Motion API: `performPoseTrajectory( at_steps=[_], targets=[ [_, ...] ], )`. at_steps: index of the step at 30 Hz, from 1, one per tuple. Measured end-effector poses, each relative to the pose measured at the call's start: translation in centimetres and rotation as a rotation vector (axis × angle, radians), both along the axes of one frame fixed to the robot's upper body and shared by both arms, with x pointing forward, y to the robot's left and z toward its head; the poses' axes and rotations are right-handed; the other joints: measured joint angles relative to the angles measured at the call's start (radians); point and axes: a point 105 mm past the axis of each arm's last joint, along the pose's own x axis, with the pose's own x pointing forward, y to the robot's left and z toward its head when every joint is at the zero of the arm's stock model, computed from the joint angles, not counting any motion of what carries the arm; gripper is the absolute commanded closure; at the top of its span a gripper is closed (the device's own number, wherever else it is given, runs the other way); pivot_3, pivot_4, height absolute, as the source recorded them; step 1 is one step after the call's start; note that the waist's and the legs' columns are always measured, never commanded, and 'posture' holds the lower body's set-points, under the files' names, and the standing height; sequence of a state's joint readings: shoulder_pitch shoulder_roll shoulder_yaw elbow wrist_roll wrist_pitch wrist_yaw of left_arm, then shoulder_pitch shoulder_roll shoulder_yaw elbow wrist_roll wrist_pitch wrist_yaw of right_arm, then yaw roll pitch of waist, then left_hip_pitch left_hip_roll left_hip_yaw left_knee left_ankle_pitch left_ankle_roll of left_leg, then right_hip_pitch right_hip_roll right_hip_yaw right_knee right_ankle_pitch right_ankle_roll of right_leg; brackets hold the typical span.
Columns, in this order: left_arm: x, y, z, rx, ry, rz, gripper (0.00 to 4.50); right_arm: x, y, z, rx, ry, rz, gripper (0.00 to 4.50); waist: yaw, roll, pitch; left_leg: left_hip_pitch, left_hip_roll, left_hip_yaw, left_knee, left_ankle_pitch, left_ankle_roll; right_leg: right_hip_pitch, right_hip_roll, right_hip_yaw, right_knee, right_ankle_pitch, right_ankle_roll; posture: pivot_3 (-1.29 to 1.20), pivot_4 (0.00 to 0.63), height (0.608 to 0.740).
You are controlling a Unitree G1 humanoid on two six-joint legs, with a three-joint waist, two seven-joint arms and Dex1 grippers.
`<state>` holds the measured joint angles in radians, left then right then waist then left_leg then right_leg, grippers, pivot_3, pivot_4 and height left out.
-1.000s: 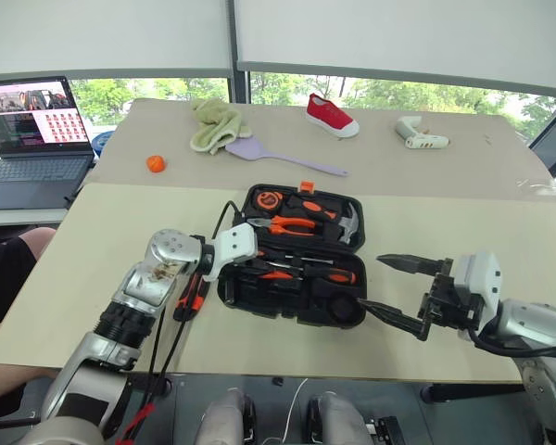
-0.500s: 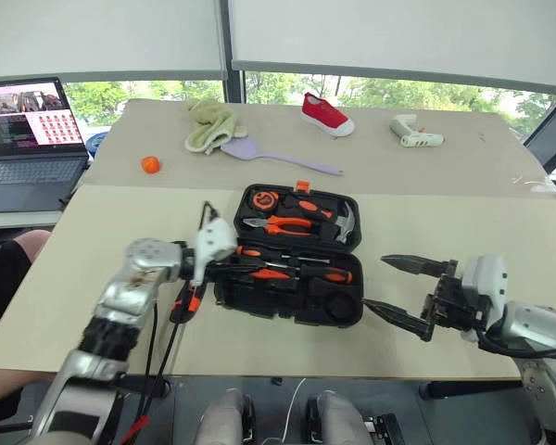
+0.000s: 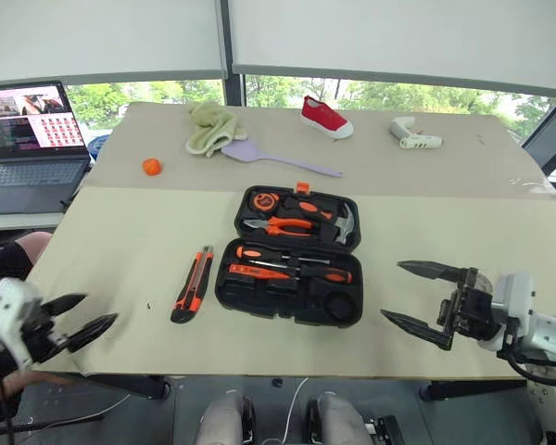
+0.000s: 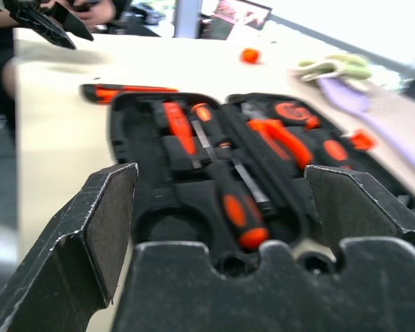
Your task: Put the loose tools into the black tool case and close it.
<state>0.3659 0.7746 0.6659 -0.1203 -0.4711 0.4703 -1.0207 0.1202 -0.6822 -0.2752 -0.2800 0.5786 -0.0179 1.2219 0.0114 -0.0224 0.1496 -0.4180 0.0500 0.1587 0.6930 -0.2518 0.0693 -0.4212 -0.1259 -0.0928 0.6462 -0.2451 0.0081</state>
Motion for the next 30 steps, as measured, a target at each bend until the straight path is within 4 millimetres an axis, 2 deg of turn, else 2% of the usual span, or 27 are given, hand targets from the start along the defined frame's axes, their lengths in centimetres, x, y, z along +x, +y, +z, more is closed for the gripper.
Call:
performPoseTrajectory(
  at_steps=[4, 8, 10, 13, 14, 16, 21, 25, 29, 30],
  targets=[
    [0.6, -1.5, 0.7, -0.005, 0.006, -0.024, 0.06, 0.2, 1.1, 0.5, 0.027, -0.001, 0.052, 0.0, 0.009, 0.0, 0.0, 0.0, -0.001, -0.001, 0.0, -0.001, 0.001, 0.0, -0.005, -0.001, 0.0, -0.001, -0.002, 0.0, 0.15, 0.74],
    [2.2, -7.2, 2.3, -0.095, 0.02, -0.156, 0.06, 0.3, 4.3, 3.3, 0.114, -0.098, 0.135, 0.0, 0.001, 0.001, 0.0, 0.0, -0.001, -0.001, -0.001, 0.003, -0.006, 0.001, -0.004, 0.0, 0.0, 0.001, -0.001, 0.0, 0.15, 0.74],
    [3.7, -9.1, 3.0, -0.111, -0.016, -0.157, 0.06, 0.5, 5.0, 3.9, 0.105, -0.101, 0.155, 0.0, 0.002, 0.001, 0.0, 0.0, -0.001, -0.001, -0.001, 0.004, -0.006, 0.002, -0.003, 0.0, 0.001, 0.001, 0.0, 0.0, 0.15, 0.74],
    [5.5, -11.0, 2.4, -0.111, 0.001, -0.1, 0.06, 0.6, 5.4, 3.6, 0.051, -0.043, 0.17, 0.0, 0.001, 0.001, 0.0, 0.0, -0.003, 0.0, -0.001, 0.005, -0.004, 0.007, 0.002, 0.0, 0.001, 0.001, 0.0, 0.0, 0.15, 0.74],
    [6.0, -11.4, 1.9, -0.089, 0.02, -0.079, 0.06, 0.6, 5.6, 3.6, 0.044, -0.038, 0.174, 0.0, 0.001, 0.001, 0.0, 0.0, -0.003, 0.0, 0.0, 0.008, 0.001, 0.007, 0.003, -0.001, 0.001, 0.001, 0.0, 0.0, 0.15, 0.74],
    [6.7, -12.0, 0.9, -0.028, 0.049, -0.057, 0.06, 0.6, 5.8, 4.0, 0.038, -0.055, 0.181, 0.0, -0.002, 0.0, 0.0, 0.0, -0.002, 0.0, 0.0, 0.008, 0.0, 0.007, 0.005, 0.0, 0.001, 0.001, 0.0, 0.0, 0.15, 0.74],
    [7.3, -13.9, -0.4, -0.047, 0.072, -0.063, 0.06, 0.6, 6.3, 4.3, 0.039, -0.067, 0.2, 0.0, 0.0, 0.0, 0.0, 0.0, -0.002, 0.0, -0.001, 0.008, 0.0, 0.007, 0.005, 0.0, 0.001, 0.001, 0.0, 0.0, 0.15, 0.74],
    [7.8, -15.2, -0.6, -0.046, 0.064, -0.089, 0.06, 0.8, 6.3, 3.8, 0.043, -0.049, 0.196, 0.0, 0.008, 0.001, 0.0, 0.001, -0.003, 0.0, 0.0, 0.007, -0.001, 0.008, 0.004, 0.0, 0.001, 0.001, 0.0, 0.0, 0.15, 0.74],
    [8.2, -14.9, -1.0, -0.007, 0.051, -0.064, 1.13, 1.0, 6.3, 3.7, 0.048, -0.045, 0.192, 0.0, 0.013, 0.002, -0.001, 0.002, -0.003, 0.0, 0.0, 0.004, -0.005, 0.009, 0.003, 0.0, 0.001, 0.001, 0.0, 0.0, 0.15, 0.74],
    [8.4, -14.6, -1.0, 0.003, 0.044, -0.053, 1.62, 1.0, 6.2, 3.6, 0.05, -0.04, 0.189, 0.0, 0.013, 0.002, -0.001, 0.003, -0.003, 0.0, 0.0, 0.004, -0.005, 0.01, 0.003, 0.0, 0.001, 0.001, 0.0, 0.0, 0.15, 0.74]
  ],
)
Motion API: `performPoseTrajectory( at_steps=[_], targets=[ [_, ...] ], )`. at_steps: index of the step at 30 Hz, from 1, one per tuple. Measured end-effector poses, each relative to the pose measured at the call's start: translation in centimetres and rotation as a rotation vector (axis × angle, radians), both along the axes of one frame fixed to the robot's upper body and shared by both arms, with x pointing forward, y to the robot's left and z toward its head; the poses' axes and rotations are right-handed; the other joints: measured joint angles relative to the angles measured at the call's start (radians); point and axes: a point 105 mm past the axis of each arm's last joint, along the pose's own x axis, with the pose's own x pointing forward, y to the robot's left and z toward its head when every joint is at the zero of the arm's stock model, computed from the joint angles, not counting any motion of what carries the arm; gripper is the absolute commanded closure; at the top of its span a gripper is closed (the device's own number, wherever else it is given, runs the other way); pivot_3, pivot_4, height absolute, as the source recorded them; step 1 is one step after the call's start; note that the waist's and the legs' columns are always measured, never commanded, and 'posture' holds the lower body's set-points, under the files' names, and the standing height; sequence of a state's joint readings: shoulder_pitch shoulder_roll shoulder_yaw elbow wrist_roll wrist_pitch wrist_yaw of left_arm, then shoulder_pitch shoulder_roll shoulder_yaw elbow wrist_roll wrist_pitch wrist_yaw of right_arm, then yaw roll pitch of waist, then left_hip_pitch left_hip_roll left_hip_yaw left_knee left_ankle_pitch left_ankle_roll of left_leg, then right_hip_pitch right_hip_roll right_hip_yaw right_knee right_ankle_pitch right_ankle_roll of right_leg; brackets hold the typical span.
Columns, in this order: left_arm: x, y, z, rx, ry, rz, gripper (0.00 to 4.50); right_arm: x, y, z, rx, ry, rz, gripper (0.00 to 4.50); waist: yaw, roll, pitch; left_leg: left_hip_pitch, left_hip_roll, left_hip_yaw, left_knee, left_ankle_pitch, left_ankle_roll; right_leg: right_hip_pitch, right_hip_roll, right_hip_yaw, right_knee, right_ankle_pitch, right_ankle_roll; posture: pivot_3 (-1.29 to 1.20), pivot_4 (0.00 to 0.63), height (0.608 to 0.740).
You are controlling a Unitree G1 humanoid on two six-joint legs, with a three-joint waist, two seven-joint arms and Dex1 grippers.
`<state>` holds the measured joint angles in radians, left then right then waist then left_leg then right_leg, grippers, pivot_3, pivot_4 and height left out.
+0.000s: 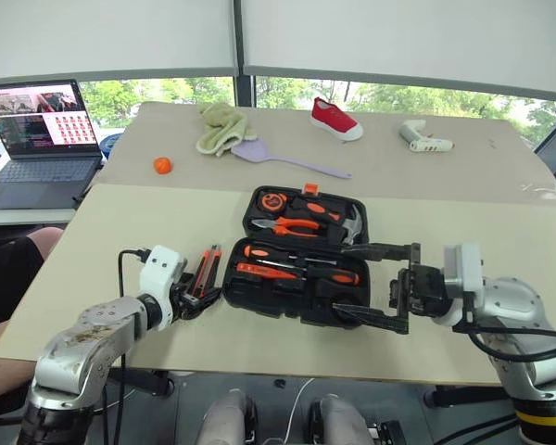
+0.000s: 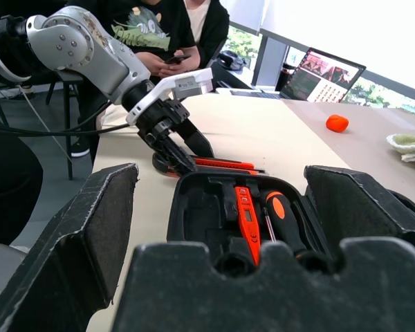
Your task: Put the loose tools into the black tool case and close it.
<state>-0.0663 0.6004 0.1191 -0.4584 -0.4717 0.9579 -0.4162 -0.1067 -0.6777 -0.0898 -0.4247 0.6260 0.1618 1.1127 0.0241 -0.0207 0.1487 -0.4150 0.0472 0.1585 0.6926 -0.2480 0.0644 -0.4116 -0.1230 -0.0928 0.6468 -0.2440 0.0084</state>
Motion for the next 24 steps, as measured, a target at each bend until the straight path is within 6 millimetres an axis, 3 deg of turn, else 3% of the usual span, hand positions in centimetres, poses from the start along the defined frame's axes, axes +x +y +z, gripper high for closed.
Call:
performPoseTrajectory(
  at_steps=[3, 5, 8, 10, 11, 13, 15, 18, 22, 24],
  targets=[
    [0.1, 0.7, -0.1, 0.005, -0.019, 0.018, 2.74, 0.0, -0.1, -0.2, 0.003, 0.01, 0.0, 0.0, -0.003, 0.0, 0.0, 0.0, 0.0, 0.0, 0.0, 0.0, 0.0, 0.0, 0.0, 0.0, 0.0, 0.0, 0.0, 0.0, 0.15, 0.74],
    [-0.1, 1.2, 0.0, 0.007, -0.031, 0.017, 2.77, 0.0, -0.2, -0.4, 0.001, 0.013, 0.0, 0.0, -0.006, 0.0, 0.0, 0.0, 0.001, 0.0, 0.0, 0.0, 0.0, 0.0, 0.0, 0.0, 0.0, 0.0, 0.0, 0.0, 0.15, 0.74],
    [-0.3, 3.9, 0.3, 0.058, -0.056, 0.017, 2.77, 0.0, -0.4, -0.8, -0.002, 0.028, -0.006, 0.0, -0.018, 0.0, 0.0, 0.0, 0.003, 0.0, -0.002, 0.001, -0.001, -0.004, 0.0, 0.0, 0.0, -0.001, -0.003, 0.0, 0.15, 0.74],
    [-0.2, 6.7, 1.7, 0.092, -0.096, -0.01, 2.77, -0.2, -0.8, -1.5, -0.011, 0.061, -0.023, 0.0, -0.016, -0.001, 0.001, -0.003, 0.003, 0.0, -0.005, 0.001, -0.002, -0.009, 0.001, -0.001, 0.001, -0.001, -0.005, 0.0, 0.15, 0.74],
    [-0.2, 7.0, 2.9, 0.089, -0.125, -0.07, 2.77, -0.3, -1.1, -1.7, -0.018, 0.073, -0.032, 0.0, -0.013, -0.001, 0.001, -0.003, 0.002, 0.001, -0.005, 0.002, -0.004, -0.01, 0.001, -0.001, 0.0, -0.001, -0.005, 0.0, 0.15, 0.74],
    [-0.8, 5.8, 4.7, 0.07, -0.161, -0.248, 2.77, -0.4, -1.8, -2.2, -0.04, 0.091, -0.05, 0.0, -0.005, 0.0, 0.001, -0.003, 0.002, 0.001, -0.005, 0.002, -0.004, -0.011, -0.001, -0.003, -0.001, -0.001, -0.005, 0.0, 0.15, 0.74],
    [-1.7, 3.0, 6.3, 0.01, -0.16, -0.51, 2.77, -0.6, -3.0, -2.6, -0.089, 0.109, -0.082, 0.0, 0.004, 0.001, 0.001, -0.003, 0.0, 0.001, -0.005, 0.001, -0.003, -0.011, -0.003, -0.003, -0.003, -0.001, -0.004, 0.0, 0.15, 0.74],
    [-2.2, -0.5, 7.6, -0.038, -0.162, -0.751, 2.77, -0.7, -3.9, -2.6, -0.111, 0.112, -0.115, 0.0, 0.008, 0.001, 0.001, -0.005, -0.001, 0.002, -0.005, 0.001, -0.002, -0.008, -0.002, -0.002, -0.005, 0.001, 0.0, 0.0, 0.15, 0.74],
    [-2.0, -3.7, 7.7, -0.006, -0.139, -0.942, 2.77, -0.6, -4.5, -2.4, -0.131, 0.12, -0.141, 0.0, 0.0, 0.001, 0.001, -0.007, -0.002, 0.003, -0.005, 0.007, 0.008, -0.008, 0.001, -0.001, -0.003, 0.002, 0.001, 0.0, 0.15, 0.74],
    [-1.3, -6.2, 6.9, 0.072, -0.138, -1.074, 2.77, -0.7, -4.7, -2.4, -0.147, 0.133, -0.146, 0.0, 0.001, 0.0, 0.001, -0.008, -0.002, 0.003, -0.004, 0.008, 0.008, -0.008, 0.004, 0.0, -0.003, 0.002, 0.001, 0.0, 0.15, 0.74]
  ],
)
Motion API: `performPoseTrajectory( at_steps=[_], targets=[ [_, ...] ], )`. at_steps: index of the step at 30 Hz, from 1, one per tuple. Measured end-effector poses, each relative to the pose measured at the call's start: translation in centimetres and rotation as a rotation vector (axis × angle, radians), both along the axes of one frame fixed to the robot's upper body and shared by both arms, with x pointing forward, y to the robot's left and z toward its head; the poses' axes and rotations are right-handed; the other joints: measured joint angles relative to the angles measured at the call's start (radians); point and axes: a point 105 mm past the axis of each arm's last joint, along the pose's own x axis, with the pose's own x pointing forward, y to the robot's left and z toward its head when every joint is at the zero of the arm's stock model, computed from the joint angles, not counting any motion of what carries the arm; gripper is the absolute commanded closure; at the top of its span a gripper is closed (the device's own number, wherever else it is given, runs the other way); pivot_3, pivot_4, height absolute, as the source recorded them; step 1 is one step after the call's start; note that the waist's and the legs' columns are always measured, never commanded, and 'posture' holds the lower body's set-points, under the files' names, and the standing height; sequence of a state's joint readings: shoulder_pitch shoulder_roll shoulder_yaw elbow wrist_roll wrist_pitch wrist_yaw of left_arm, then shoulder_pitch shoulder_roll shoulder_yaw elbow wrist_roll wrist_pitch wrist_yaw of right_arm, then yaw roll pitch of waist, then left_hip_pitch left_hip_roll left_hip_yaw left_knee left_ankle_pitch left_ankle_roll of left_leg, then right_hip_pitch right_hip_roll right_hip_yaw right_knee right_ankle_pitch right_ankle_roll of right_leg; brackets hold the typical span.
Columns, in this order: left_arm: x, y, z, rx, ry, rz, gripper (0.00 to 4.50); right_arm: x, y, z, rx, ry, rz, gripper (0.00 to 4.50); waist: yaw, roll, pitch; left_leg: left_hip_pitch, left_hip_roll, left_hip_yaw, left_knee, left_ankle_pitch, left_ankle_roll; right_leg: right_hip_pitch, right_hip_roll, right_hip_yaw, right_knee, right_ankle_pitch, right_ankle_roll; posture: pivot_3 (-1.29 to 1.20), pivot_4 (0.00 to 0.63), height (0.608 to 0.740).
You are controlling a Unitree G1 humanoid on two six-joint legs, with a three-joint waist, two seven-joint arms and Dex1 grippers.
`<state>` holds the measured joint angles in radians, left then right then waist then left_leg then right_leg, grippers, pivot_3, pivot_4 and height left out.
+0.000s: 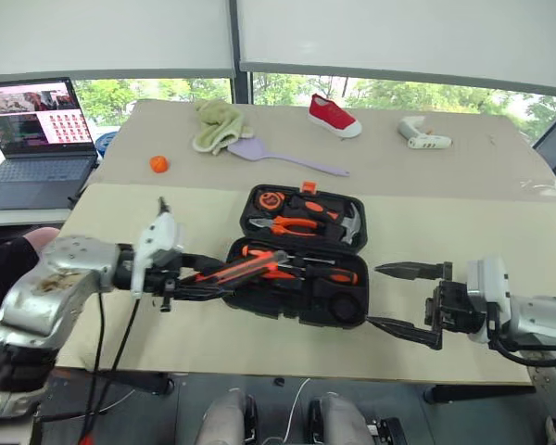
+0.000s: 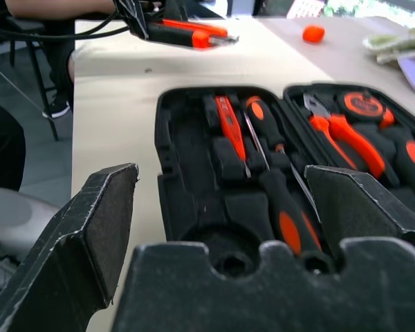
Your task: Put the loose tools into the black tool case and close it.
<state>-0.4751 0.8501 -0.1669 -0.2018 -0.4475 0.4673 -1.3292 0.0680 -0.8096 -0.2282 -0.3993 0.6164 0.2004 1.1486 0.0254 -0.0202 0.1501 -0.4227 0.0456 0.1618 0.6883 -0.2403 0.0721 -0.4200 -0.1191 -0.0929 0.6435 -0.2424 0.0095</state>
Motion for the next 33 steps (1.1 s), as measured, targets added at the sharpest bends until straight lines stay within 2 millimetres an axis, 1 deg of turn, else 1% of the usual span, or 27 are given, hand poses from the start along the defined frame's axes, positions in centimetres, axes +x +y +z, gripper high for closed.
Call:
performPoseTrajectory(
  at_steps=[2, 3, 6, 8, 11, 12, 14, 21, 27, 29, 31, 32, 33],
  targets=[
    [0.1, -1.7, -0.9, 0.059, -0.032, -0.099, 2.77, -0.1, 0.3, 0.5, 0.001, -0.008, 0.012, 0.0, 0.0, 0.0, 0.0, -0.001, 0.0, 0.0, 0.001, 0.0, 0.0, 0.0, 0.001, 0.001, 0.0, 0.0, 0.0, 0.0, 0.15, 0.74],
    [0.2, -2.0, -1.5, 0.091, -0.04, -0.126, 2.77, -0.2, 0.5, 0.7, 0.005, -0.012, 0.018, 0.0, -0.005, 0.0, 0.0, -0.001, 0.002, 0.0, 0.002, 0.0, 0.0, -0.001, 0.003, 0.002, -0.001, 0.0, 0.0, 0.0, 0.15, 0.74],
    [1.0, -1.7, -2.8, 0.165, -0.061, -0.15, 2.77, -0.5, 1.0, 1.1, 0.009, -0.018, 0.023, 0.0, -0.014, -0.001, 0.0, -0.001, 0.004, 0.0, 0.002, 0.0, 0.0, -0.002, 0.005, 0.003, 0.0, 0.0, -0.001, 0.0, 0.15, 0.74],
    [1.6, -1.6, -3.5, 0.216, -0.114, -0.19, 2.77, -0.6, 1.2, 1.3, 0.01, -0.026, 0.02, 0.0, -0.012, -0.001, 0.0, -0.001, 0.004, 0.0, 0.002, 0.0, 0.0, -0.002, 0.005, 0.003, 0.0, 0.0, -0.001, 0.0, 0.15, 0.74],
    [2.4, -2.1, -3.5, 0.251, -0.189, -0.242, 2.77, -0.7, 1.4, 1.5, 0.009, -0.033, 0.02, 0.0, -0.006, -0.001, 0.0, -0.002, 0.004, -0.001, 0.005, -0.002, 0.003, -0.001, 0.004, 0.002, 0.0, 0.0, -0.001, 0.0, 0.15, 0.74],
    [2.8, -2.2, -3.6, 0.264, -0.203, -0.245, 2.77, -0.7, 1.5, 1.5, 0.009, -0.035, 0.018, 0.0, -0.004, -0.001, 0.0, -0.003, 0.004, 0.0, 0.006, -0.004, 0.007, -0.001, 0.004, 0.002, 0.0, 0.0, 0.0, 0.0, 0.15, 0.74],
    [3.1, -2.7, -3.8, 0.251, -0.211, -0.255, 2.77, -0.7, 1.4, 1.4, 0.009, -0.029, 0.009, 0.0, -0.002, -0.001, 0.0, -0.003, 0.004, 0.0, 0.007, -0.004, 0.007, -0.001, 0.004, 0.002, 0.0, 0.0, 0.0, 0.0, 0.15, 0.74],
    [3.3, -3.7, -4.5, 0.231, -0.191, -0.273, 2.77, -0.7, 1.4, 1.6, 0.045, 0.0, -0.018, 0.0, -0.005, -0.001, 0.0, -0.004, 0.004, 0.0, 0.007, -0.004, 0.006, -0.001, 0.004, 0.002, 0.0, 0.0, 0.001, 0.0, 0.15, 0.74],
    [3.3, -3.7, -4.6, 0.229, -0.18, -0.271, 2.77, -0.6, 1.4, 1.6, 0.048, 0.003, -0.032, 0.0, -0.008, -0.001, 0.0, -0.004, 0.004, 0.0, 0.007, -0.004, 0.006, -0.001, 0.004, 0.002, 0.0, 0.0, 0.001, 0.0, 0.15, 0.74],
    [3.3, -3.7, -4.6, 0.225, -0.165, -0.265, 1.76, -0.6, 1.4, 1.5, 0.049, 0.006, -0.038, 0.0, -0.009, -0.001, 0.0, -0.004, 0.004, -0.001, 0.007, -0.004, 0.006, -0.001, 0.004, 0.002, 0.0, 0.0, 0.001, 0.0, 0.15, 0.74],
    [3.5, -3.7, -4.3, 0.207, -0.159, -0.245, 1.21, -0.6, 1.4, 1.5, 0.051, 0.007, -0.041, 0.0, -0.01, -0.001, 0.0, -0.003, 0.004, -0.001, 0.007, -0.004, 0.006, -0.001, 0.004, 0.002, 0.0, 0.0, 0.001, 0.0, 0.15, 0.74],
    [3.6, -3.9, -4.1, 0.186, -0.161, -0.241, 0.8, -0.6, 1.4, 1.5, 0.052, 0.007, -0.041, 0.0, -0.01, -0.001, 0.0, -0.003, 0.004, -0.001, 0.007, -0.003, 0.005, -0.001, 0.004, 0.002, 0.0, 0.0, 0.001, 0.0, 0.15, 0.74],
    [3.6, -4.3, -4.0, 0.155, -0.162, -0.242, 0.48, -0.6, 1.4, 1.5, 0.054, 0.007, -0.042, 0.0, -0.01, -0.001, 0.0, -0.004, 0.004, 0.0, 0.007, -0.003, 0.005, -0.001, 0.004, 0.002, 0.0, 0.0, 0.001, 0.0, 0.15, 0.74]
  ],
)
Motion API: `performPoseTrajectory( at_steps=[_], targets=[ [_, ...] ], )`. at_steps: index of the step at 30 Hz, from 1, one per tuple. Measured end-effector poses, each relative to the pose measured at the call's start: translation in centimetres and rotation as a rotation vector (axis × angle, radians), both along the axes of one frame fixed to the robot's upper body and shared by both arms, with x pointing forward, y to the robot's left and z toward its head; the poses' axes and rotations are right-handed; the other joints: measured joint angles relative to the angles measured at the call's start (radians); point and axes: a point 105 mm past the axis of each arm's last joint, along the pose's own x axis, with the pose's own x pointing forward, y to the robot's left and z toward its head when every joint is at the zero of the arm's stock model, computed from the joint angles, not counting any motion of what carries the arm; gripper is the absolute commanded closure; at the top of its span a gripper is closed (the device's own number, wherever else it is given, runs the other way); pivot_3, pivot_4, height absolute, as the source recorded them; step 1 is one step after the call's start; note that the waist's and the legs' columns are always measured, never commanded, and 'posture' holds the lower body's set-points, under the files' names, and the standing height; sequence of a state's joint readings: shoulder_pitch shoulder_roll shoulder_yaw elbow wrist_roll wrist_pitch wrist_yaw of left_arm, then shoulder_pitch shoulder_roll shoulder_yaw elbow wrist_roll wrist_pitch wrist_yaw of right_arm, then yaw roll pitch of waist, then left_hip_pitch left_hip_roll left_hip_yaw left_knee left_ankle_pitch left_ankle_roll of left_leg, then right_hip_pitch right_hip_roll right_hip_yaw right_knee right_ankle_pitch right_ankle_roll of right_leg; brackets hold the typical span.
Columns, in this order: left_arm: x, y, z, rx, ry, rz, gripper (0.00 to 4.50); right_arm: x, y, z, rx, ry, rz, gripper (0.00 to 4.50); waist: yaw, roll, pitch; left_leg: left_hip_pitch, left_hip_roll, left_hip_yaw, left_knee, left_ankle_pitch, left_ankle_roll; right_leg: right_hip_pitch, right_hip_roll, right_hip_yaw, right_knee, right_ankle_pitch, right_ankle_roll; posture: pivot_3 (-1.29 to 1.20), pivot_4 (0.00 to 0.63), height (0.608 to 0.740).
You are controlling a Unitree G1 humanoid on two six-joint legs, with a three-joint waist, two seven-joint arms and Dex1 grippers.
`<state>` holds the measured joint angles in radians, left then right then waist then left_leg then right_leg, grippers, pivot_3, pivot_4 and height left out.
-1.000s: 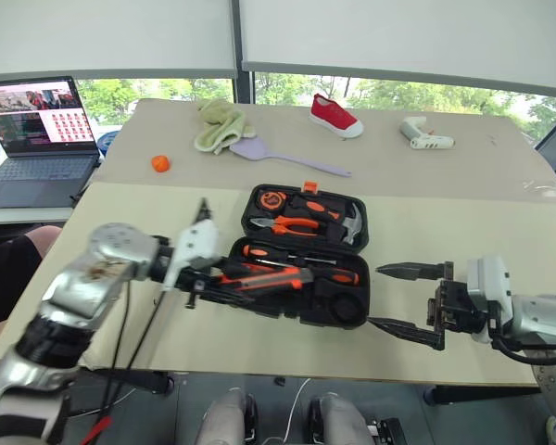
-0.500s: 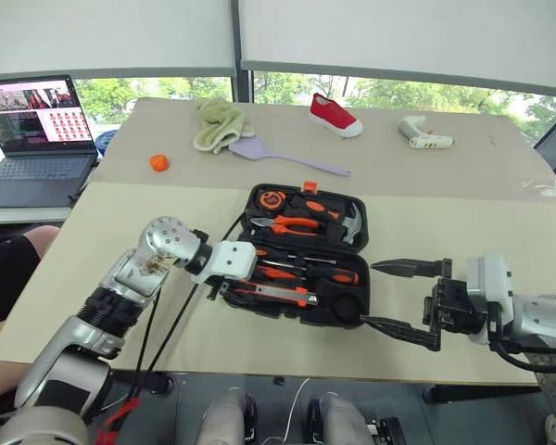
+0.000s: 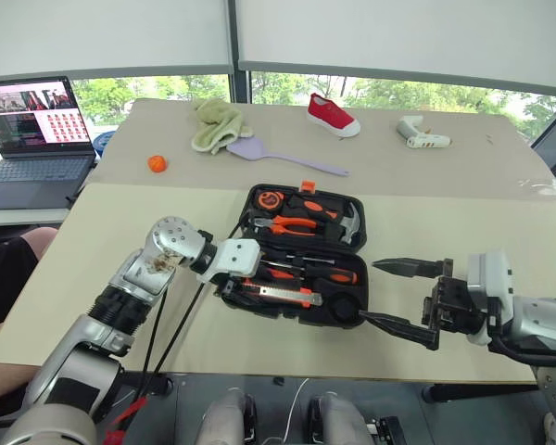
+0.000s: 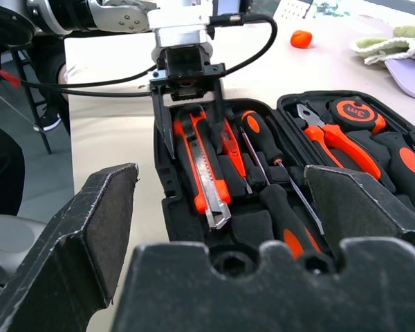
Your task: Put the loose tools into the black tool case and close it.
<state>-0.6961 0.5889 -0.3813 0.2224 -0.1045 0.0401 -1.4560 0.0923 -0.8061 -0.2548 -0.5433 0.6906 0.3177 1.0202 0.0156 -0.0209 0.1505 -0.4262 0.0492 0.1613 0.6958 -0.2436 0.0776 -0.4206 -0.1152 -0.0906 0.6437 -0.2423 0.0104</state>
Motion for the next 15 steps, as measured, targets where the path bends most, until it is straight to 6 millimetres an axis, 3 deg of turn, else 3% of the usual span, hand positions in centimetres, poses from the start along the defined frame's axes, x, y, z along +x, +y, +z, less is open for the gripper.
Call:
performPoseTrajectory(
  at_steps=[3, 7, 10, 15],
  targets=[
    [0.4, -0.9, 0.3, -0.092, 0.045, 0.049, 0.48, 0.2, 0.1, 0.2, 0.018, -0.011, -0.005, 0.0, 0.0, 0.0, 0.0, 0.0, 0.0, 0.0, 0.001, 0.0, 0.0, 0.0, 0.0, 0.0, 0.001, 0.0, 0.0, 0.0, 0.15, 0.74],
    [1.6, -0.8, 2.5, -0.271, 0.07, 0.123, 0.48, 0.7, 0.2, 0.7, 0.043, -0.031, -0.018, 0.0, -0.003, 0.0, 0.0, 0.0, 0.0, 0.0, 0.001, 0.001, -0.001, 0.0, 0.0, 0.0, 0.002, 0.0, 0.0, 0.0, 0.15, 0.74],
    [1.7, -0.4, 3.3, -0.306, 0.047, 0.126, 1.18, 0.9, 0.1, 0.3, 0.056, -0.016, -0.027, 0.0, -0.003, 0.0, 0.0, 0.0, 0.0, 0.0, 0.001, 0.001, -0.002, 0.0, 0.0, 0.0, 0.002, 0.0, 0.0, 0.0, 0.15, 0.74],
    [0.7, 0.2, 2.0, -0.288, 0.054, 0.081, 3.07, 1.1, 0.2, 0.3, 0.076, -0.019, -0.041, 0.0, -0.003, 0.0, 0.0, 0.0, 0.0, 0.0, 0.001, 0.001, -0.002, 0.0, 0.0, 0.0, 0.002, 0.0, 0.0, 0.0, 0.15, 0.74]
  ],
)
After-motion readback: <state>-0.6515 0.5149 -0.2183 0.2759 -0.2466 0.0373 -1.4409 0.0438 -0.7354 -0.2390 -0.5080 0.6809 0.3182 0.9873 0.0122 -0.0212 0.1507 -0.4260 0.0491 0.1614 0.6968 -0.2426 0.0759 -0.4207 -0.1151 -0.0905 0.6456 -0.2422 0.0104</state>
